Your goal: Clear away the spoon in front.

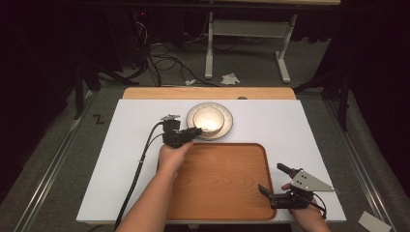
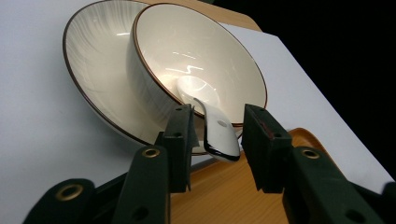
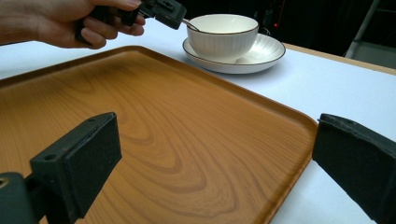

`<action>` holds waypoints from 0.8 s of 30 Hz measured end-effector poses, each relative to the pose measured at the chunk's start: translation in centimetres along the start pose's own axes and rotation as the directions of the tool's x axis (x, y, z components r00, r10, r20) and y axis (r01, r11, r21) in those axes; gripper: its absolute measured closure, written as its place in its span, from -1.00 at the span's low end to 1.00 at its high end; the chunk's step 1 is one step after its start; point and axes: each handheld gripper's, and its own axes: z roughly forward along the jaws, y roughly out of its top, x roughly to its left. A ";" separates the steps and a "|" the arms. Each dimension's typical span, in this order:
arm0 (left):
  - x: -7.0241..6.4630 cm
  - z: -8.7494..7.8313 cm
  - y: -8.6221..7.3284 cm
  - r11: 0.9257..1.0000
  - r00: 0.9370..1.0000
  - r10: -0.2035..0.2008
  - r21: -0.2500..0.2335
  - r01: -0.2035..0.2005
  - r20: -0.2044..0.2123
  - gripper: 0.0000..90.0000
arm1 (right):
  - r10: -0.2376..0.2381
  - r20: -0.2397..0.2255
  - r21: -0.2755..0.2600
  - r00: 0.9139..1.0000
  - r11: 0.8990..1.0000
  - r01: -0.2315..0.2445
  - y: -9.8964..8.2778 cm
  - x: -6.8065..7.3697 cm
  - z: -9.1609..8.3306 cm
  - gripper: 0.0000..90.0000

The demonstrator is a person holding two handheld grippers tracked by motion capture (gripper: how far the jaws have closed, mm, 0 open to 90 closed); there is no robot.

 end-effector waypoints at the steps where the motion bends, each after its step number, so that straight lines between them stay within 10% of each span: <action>1: 0.1 0.1 0.1 1.000 1.000 -0.006 -0.001 0.006 0.004 0.51 | 0.000 -0.001 0.000 1.000 1.000 0.000 0.0 0.0 0.0 -0.95; 24: 0.2 1.1 -0.1 0.997 0.996 -0.073 0.012 0.073 0.042 0.72 | -0.005 -0.006 0.004 1.000 1.000 0.005 0.0 0.1 0.1 -0.95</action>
